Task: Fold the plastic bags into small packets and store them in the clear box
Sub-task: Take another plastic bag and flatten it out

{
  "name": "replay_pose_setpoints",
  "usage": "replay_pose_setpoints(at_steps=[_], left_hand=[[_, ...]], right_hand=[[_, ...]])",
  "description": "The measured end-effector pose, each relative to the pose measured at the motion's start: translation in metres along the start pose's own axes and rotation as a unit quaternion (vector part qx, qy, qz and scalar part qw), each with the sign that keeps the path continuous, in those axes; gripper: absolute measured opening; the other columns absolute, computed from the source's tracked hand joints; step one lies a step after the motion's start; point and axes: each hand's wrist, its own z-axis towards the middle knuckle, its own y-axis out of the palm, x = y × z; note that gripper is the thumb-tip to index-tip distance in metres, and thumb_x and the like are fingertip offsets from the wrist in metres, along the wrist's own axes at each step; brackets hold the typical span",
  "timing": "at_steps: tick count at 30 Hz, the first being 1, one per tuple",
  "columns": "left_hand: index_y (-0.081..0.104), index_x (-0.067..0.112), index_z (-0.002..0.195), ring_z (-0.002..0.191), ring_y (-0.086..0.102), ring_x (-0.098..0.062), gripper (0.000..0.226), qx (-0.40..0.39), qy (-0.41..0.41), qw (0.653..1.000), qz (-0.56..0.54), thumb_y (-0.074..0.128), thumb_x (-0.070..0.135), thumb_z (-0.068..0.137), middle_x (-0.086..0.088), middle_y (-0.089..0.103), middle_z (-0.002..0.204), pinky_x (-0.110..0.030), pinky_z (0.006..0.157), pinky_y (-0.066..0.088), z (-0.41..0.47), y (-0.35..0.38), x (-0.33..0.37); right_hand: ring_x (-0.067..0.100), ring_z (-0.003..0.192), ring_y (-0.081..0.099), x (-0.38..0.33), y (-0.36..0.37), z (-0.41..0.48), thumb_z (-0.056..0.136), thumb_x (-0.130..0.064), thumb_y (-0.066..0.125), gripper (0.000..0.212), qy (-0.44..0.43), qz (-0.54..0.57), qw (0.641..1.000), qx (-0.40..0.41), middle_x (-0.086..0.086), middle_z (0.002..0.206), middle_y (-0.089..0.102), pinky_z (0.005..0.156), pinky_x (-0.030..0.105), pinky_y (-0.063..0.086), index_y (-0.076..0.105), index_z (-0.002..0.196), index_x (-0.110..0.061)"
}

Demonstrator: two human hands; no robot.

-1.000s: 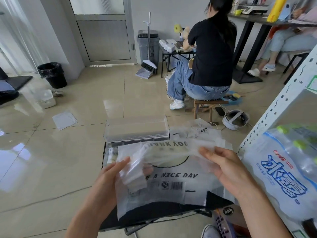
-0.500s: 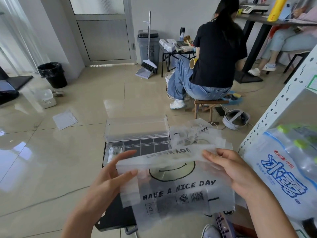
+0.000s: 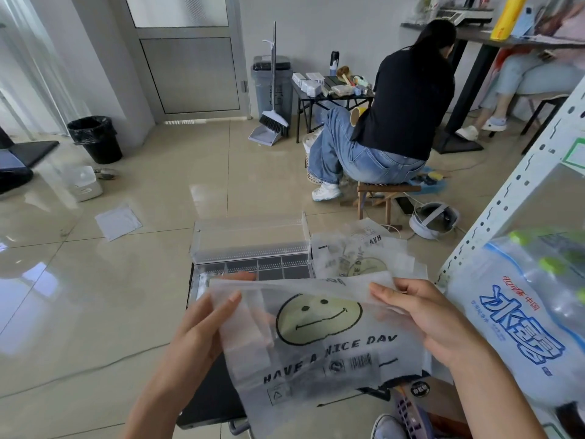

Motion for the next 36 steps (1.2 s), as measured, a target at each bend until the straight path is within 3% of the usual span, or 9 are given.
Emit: replay_pose_setpoints(at_steps=[6,13,17,19,24,27,30,33,36], left_hand=[[0.072,0.027,0.12,0.095,0.074,-0.033,0.051,-0.006,-0.008,0.998,0.069,0.083,0.021,0.07,-0.011,0.077,0.106,-0.04,0.072,0.058,-0.002,-0.011,-0.006],[0.063,0.006,0.112,0.067,0.072,-0.026,0.022,0.025,0.02,0.999,0.024,0.064,0.015,0.092,-0.018,0.073,0.086,-0.03,0.05,0.057,0.004,0.0,-0.002],[0.062,0.032,0.131,0.069,0.047,-0.03,0.033,0.031,0.089,0.992,0.089,0.067,0.022,0.099,-0.027,0.051,0.084,-0.038,0.066,0.042,0.003,0.0,-0.002],[0.066,0.036,0.127,0.06,0.051,-0.024,0.031,0.029,0.076,0.994,0.068,0.054,0.017,0.105,-0.018,0.059,0.082,-0.029,0.058,0.046,0.003,0.001,-0.003],[0.083,0.02,0.089,0.08,0.077,-0.019,0.03,-0.022,0.006,0.996,-0.087,0.054,0.016,0.086,-0.009,0.079,0.096,-0.025,0.061,0.06,0.001,0.005,0.002],[0.078,0.023,0.107,0.08,0.066,-0.027,0.041,-0.018,0.025,0.999,-0.01,0.06,0.007,0.073,-0.013,0.075,0.103,-0.028,0.062,0.054,0.001,0.0,0.002],[0.062,0.025,0.117,0.059,0.04,-0.024,0.044,0.012,0.023,0.998,0.058,0.061,-0.007,0.088,-0.014,0.053,0.073,-0.028,0.05,0.03,0.004,-0.006,-0.004],[0.057,0.014,0.106,0.052,0.038,-0.019,0.026,0.035,0.029,0.997,0.059,0.054,-0.01,0.098,-0.009,0.049,0.064,-0.022,0.041,0.03,0.009,-0.009,-0.008],[0.064,0.002,0.092,0.064,0.042,-0.026,0.025,0.049,0.032,0.996,0.068,0.047,-0.015,0.097,-0.019,0.053,0.074,-0.027,0.054,0.029,0.012,-0.011,-0.01]], right_hand=[[0.028,0.103,0.077,0.0,-0.002,0.001,0.091,-0.019,0.073,0.02,0.014,0.007,1.0,0.017,0.013,0.108,0.08,0.109,0.046,0.05,0.082,0.105,-0.009],[0.027,0.101,0.077,0.0,0.0,0.0,0.09,-0.019,0.073,0.021,0.009,0.012,1.0,0.006,0.013,0.107,0.08,0.096,0.039,0.054,0.081,0.106,-0.009],[0.024,0.1,0.078,0.002,0.002,0.002,0.092,-0.018,0.072,0.023,0.005,-0.003,1.0,0.001,0.011,0.107,0.08,0.089,0.031,0.059,0.079,0.111,-0.007],[0.024,0.099,0.078,0.003,0.003,0.004,0.092,-0.017,0.072,0.022,0.006,0.002,1.0,0.0,0.011,0.107,0.08,0.081,0.026,0.062,0.079,0.11,-0.006],[0.025,0.099,0.078,0.005,0.003,0.005,0.092,-0.017,0.072,0.023,0.014,0.006,1.0,0.002,0.012,0.107,0.08,0.084,0.029,0.062,0.079,0.111,-0.007],[0.027,0.1,0.078,0.004,0.005,0.005,0.092,-0.018,0.072,0.023,0.021,0.003,1.0,0.003,0.012,0.108,0.08,0.094,0.037,0.059,0.078,0.112,-0.007],[0.029,0.1,0.077,0.003,0.005,0.005,0.092,-0.019,0.072,0.023,0.019,-0.01,1.0,0.008,0.011,0.107,0.08,0.099,0.043,0.055,0.079,0.112,-0.009],[0.028,0.099,0.078,0.003,0.004,0.005,0.091,-0.019,0.072,0.024,0.014,-0.005,1.0,0.014,0.011,0.106,0.08,0.099,0.042,0.055,0.078,0.112,-0.009],[0.028,0.099,0.078,0.004,0.004,0.005,0.09,-0.018,0.073,0.024,0.004,-0.002,1.0,0.016,0.012,0.106,0.08,0.098,0.042,0.055,0.078,0.111,-0.008]])
